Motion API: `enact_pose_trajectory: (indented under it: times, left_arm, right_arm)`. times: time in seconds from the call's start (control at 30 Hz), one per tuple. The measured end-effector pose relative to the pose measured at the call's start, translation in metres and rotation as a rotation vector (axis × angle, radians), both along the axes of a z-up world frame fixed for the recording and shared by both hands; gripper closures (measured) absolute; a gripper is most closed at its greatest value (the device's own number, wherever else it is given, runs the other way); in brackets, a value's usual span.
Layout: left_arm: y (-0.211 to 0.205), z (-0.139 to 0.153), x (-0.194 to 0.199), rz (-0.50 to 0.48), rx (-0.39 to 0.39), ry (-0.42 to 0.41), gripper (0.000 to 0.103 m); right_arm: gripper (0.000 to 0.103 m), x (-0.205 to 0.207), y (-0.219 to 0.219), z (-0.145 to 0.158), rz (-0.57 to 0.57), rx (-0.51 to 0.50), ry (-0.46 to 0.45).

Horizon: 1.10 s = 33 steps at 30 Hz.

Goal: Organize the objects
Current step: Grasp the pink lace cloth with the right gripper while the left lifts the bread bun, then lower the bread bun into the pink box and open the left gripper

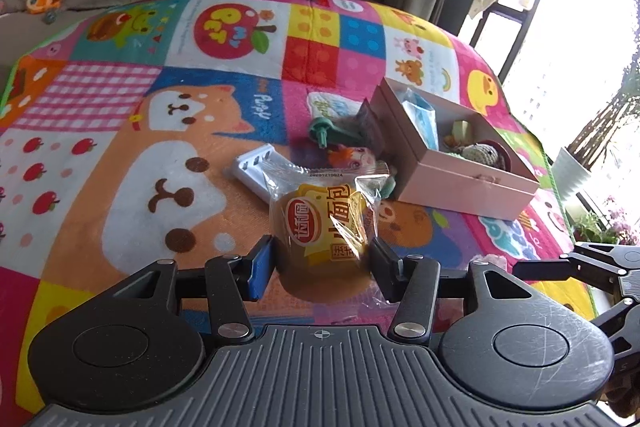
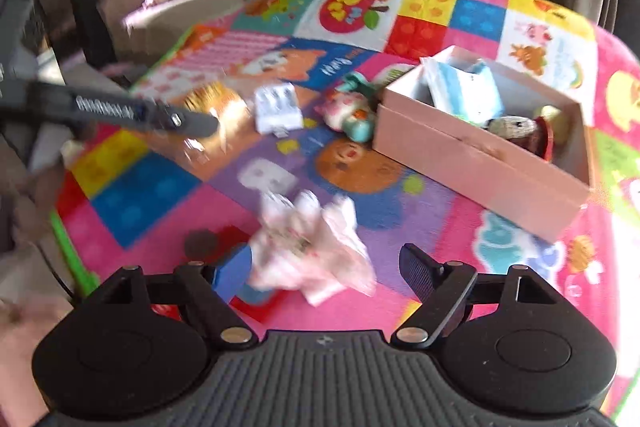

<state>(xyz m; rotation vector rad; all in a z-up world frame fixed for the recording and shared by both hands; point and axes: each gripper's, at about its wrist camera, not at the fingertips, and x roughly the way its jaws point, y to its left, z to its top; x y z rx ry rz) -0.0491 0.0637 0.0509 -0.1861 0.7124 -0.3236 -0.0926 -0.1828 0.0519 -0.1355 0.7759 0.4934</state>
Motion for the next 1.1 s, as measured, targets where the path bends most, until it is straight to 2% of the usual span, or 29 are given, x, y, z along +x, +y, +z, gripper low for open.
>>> enact_pose_trajectory:
  times: [0.1, 0.13, 0.17, 0.2, 0.23, 0.27, 0.5, 0.57, 0.63, 0.67, 0.73, 0.8, 0.83, 0.9, 0.97, 1.1]
  left_arm:
    - [-0.002, 0.001, 0.0, -0.006, 0.002, 0.003, 0.047]
    - [-0.003, 0.002, 0.001, -0.011, -0.001, 0.002, 0.047]
    - [-0.005, 0.003, 0.002, -0.016, -0.004, 0.001, 0.047]
    - [-0.009, 0.005, 0.004, -0.024, -0.009, 0.0, 0.047]
    - [-0.013, 0.008, 0.007, -0.036, -0.014, -0.002, 0.047]
    - [-0.02, 0.012, 0.012, -0.056, -0.021, -0.008, 0.047]
    - [-0.09, 0.047, 0.075, -0.178, -0.11, -0.138, 0.047]
    - [-0.111, 0.046, 0.105, -0.182, -0.151, -0.124, 0.047]
    - [-0.129, 0.036, 0.132, -0.17, -0.179, -0.074, 0.046]
    - [-0.138, 0.028, 0.144, -0.162, -0.172, -0.044, 0.046]
    - [-0.156, 0.013, 0.156, -0.145, -0.099, -0.017, 0.046]
    - [-0.168, 0.001, 0.155, -0.153, -0.006, -0.027, 0.045]
    - [-0.172, 0.0, 0.149, -0.165, 0.037, -0.068, 0.044]
    - [-0.176, 0.0, 0.139, -0.196, 0.111, -0.083, 0.044]
    - [-0.171, 0.002, 0.131, -0.205, 0.127, -0.094, 0.044]
    - [-0.157, 0.01, 0.113, -0.223, 0.108, -0.124, 0.046]
  right_arm:
    - [0.022, 0.005, 0.015, -0.012, -0.011, -0.058, -0.017]
    - [0.026, 0.007, 0.018, -0.018, -0.018, -0.086, -0.022]
    - [0.047, 0.009, 0.019, -0.021, -0.026, -0.099, -0.021]
    - [0.061, 0.01, 0.018, -0.022, -0.03, -0.095, -0.009]
    - [0.073, 0.011, 0.014, -0.021, -0.036, -0.072, -0.004]
    - [0.075, 0.011, 0.009, -0.017, -0.046, -0.045, -0.019]
    - [0.076, 0.01, -0.021, 0.007, -0.117, 0.033, -0.088]
    - [0.076, 0.013, -0.027, 0.004, -0.132, 0.038, -0.077]
    - [0.076, 0.015, -0.03, 0.0, -0.143, 0.041, -0.065]
    - [0.076, 0.016, -0.031, -0.003, -0.147, 0.04, -0.059]
    - [0.076, 0.016, -0.034, -0.008, -0.154, 0.038, -0.051]
    - [0.076, 0.017, -0.035, -0.012, -0.165, 0.037, -0.043]
    - [0.076, 0.017, -0.038, -0.014, -0.172, 0.035, -0.041]
    - [0.076, 0.019, -0.041, -0.016, -0.184, 0.031, -0.038]
    - [0.076, 0.022, -0.042, -0.018, -0.191, 0.031, -0.031]
    - [0.076, 0.023, -0.039, -0.02, -0.194, 0.035, -0.025]
